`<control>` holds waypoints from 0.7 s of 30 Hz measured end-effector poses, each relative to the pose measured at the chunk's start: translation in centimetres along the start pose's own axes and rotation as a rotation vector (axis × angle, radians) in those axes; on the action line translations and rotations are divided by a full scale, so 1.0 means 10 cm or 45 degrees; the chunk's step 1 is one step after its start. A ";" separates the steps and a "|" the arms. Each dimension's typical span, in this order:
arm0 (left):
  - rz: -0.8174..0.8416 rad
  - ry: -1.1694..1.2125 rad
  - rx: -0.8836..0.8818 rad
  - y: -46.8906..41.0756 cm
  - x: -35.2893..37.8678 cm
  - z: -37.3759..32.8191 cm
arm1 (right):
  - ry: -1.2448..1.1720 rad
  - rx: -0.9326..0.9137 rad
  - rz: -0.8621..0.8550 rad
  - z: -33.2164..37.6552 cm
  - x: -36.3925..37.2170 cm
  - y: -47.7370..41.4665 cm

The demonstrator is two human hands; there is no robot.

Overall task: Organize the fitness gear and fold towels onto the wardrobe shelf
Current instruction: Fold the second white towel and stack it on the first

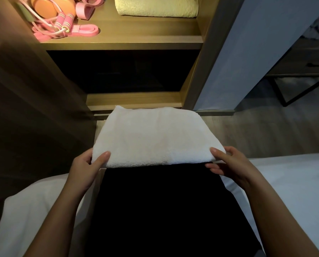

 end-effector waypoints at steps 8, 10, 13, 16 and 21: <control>0.074 0.045 -0.200 -0.09 0.04 0.12 | 0.053 0.084 0.162 0.04 0.06 -0.02; 0.074 0.070 -0.269 -0.11 -0.01 0.15 | 0.037 0.074 0.124 0.03 0.04 -0.03; 0.128 0.107 -0.382 -0.10 -0.06 0.28 | -0.026 0.089 0.053 -0.03 -0.02 -0.02; 0.258 0.115 -0.511 -0.05 -0.03 0.39 | 0.018 0.130 0.078 -0.04 -0.05 0.00; 0.320 0.070 -0.603 -0.09 0.01 0.35 | 0.239 0.183 0.060 0.07 -0.01 -0.03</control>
Point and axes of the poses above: each hand's wrist, its own y-axis away from the middle knuckle, its own x-axis out of the palm, z = x × y, the point moved 7 cm from there along -y, towards the middle knuckle, and after that the axes turned 9 degrees about -x, right-handed, at the moved point
